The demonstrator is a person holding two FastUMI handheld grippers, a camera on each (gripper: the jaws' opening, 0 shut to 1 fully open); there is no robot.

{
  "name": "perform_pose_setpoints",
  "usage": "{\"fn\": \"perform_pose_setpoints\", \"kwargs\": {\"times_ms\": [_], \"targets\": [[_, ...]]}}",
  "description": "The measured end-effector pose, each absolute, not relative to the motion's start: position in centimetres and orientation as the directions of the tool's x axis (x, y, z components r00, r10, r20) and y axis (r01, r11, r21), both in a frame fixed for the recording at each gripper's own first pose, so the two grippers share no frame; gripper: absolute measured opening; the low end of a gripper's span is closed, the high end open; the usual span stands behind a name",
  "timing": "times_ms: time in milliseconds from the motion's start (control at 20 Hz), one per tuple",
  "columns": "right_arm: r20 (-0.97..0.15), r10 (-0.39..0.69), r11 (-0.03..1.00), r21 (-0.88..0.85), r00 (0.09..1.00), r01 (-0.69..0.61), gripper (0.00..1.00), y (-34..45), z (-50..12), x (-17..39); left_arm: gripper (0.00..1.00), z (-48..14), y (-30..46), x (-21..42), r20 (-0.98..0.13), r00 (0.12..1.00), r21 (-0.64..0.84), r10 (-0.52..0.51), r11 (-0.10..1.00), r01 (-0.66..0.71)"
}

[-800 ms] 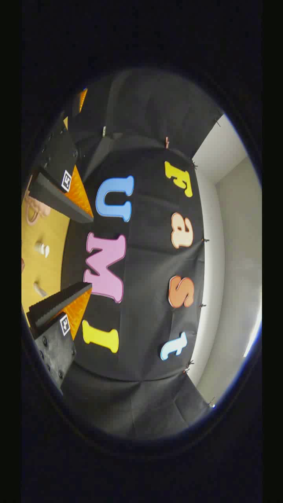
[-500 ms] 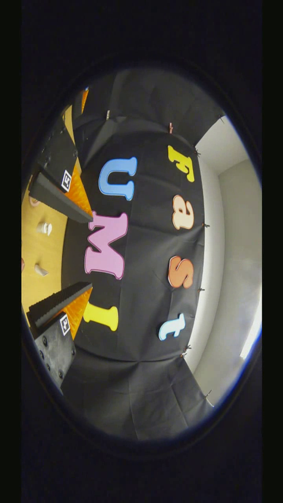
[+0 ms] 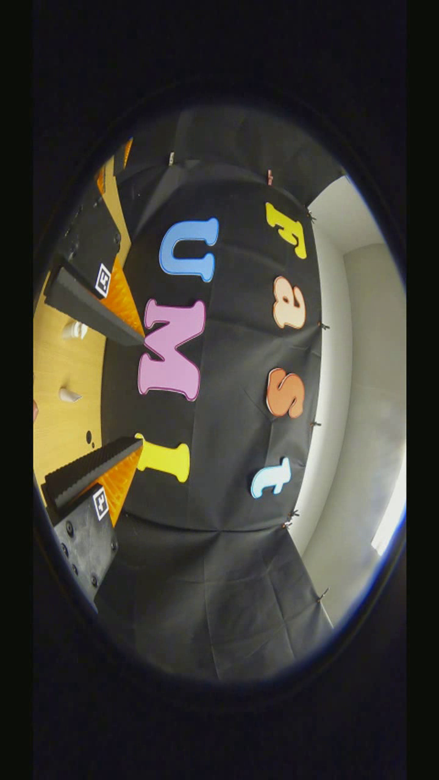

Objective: First open the suitcase, pack the skin care products into it, and then close the suitcase.

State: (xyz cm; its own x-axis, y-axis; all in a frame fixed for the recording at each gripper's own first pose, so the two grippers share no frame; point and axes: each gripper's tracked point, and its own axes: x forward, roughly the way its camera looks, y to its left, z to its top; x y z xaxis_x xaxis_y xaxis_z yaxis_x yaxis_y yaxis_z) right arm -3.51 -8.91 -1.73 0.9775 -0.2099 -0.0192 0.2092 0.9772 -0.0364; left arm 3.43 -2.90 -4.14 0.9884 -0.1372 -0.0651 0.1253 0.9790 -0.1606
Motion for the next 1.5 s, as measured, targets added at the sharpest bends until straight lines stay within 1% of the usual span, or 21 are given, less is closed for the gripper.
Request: {"fn": "perform_pose_setpoints", "kwargs": {"times_ms": [100,150,250,350,500,550,700,800,950,1000,1150,1200,1250,1350,1500], "targets": [[-0.022,-0.218,0.975,-0.039,0.976,0.217,0.96,-9.2,-1.8,-3.7,0.98,-4.9,-3.2,3.6,-0.076,0.986,-0.146,-0.146,0.98,0.134],[-0.024,-0.221,0.975,-0.044,0.975,0.22,0.94,-9.2,-1.9,-3.8,0.98,-5.5,-3.5,3.7,-0.088,0.984,-0.139,-0.153,0.98,0.14],[-0.028,-0.235,0.971,-0.056,0.972,0.233,0.96,-9.6,-2.3,-4.0,0.97,-7.7,-4.4,4.1,-0.138,0.975,-0.138,-0.173,0.978,0.154],[-0.039,-0.253,0.966,-0.054,0.967,0.251,0.96,-10.2,-3.0,-4.3,0.98,-10.0,-5.6,4.8,-0.189,0.961,-0.158,-0.203,0.972,0.174],[-0.036,-0.248,0.967,-0.065,0.968,0.245,0.96,-11.0,-4.7,-4.1,0.97,-13.7,-8.3,7.0,-0.254,0.932,-0.207,-0.26,0.955,0.211],[-0.036,-0.244,0.967,-0.081,0.969,0.24,0.96,-11.6,-5.3,-3.7,0.98,-15.3,-9.0,8.1,-0.291,0.921,-0.211,-0.258,0.957,0.201],[-0.063,-0.201,0.974,-0.121,0.978,0.192,0.96,-13.4,-8.0,-2.0,0.97,-20.9,-10.9,10.6,-0.449,0.864,-0.229,-0.226,0.964,0.133],[-0.104,-0.174,0.979,-0.124,0.979,0.161,0.96,-14.7,-10.5,-0.5,0.98,-24.0,-11.8,12.3,-0.516,0.83,-0.244,-0.213,0.965,0.096],[-0.178,-0.145,0.987,-0.097,0.973,0.129,0.96,-16.8,-14.2,0.8,0.98,-28.3,-12.1,14.5,-0.611,0.774,-0.232,-0.165,0.972,0.025],[-0.2,-0.138,0.989,-0.086,0.97,0.123,0.94,-17.6,-15.4,1.2,0.98,-29.6,-11.7,15.1,-0.64,0.754,-0.225,-0.145,0.974,-0.003],[-0.265,-0.132,0.99,-0.082,0.955,0.114,0.96,-20.0,-18.7,2.3,0.98,-31.9,-11.0,16.7,-0.688,0.718,-0.22,-0.103,0.973,-0.071],[-0.282,-0.135,0.99,-0.082,0.95,0.116,0.96,-20.7,-19.4,2.6,0.92,-32.3,-11.2,17.6,-0.689,0.719,-0.216,-0.098,0.974,-0.074],[-0.295,-0.137,0.99,-0.08,0.946,0.118,0.96,-21.2,-19.9,2.8,0.82,-32.8,-11.6,18.2,-0.699,0.709,-0.208,-0.099,0.976,-0.068],[-0.313,-0.145,0.989,-0.081,0.939,0.126,0.96,-21.8,-20.5,3.3,0.84,-34.2,-12.1,18.4,-0.736,0.67,-0.181,-0.091,0.981,-0.066],[-0.312,-0.177,0.983,-0.1,0.933,0.153,0.96,-22.5,-20.8,3.7,0.84,-36.4,-12.0,18.8,-0.792,0.606,-0.175,-0.073,0.978,-0.111]]}}
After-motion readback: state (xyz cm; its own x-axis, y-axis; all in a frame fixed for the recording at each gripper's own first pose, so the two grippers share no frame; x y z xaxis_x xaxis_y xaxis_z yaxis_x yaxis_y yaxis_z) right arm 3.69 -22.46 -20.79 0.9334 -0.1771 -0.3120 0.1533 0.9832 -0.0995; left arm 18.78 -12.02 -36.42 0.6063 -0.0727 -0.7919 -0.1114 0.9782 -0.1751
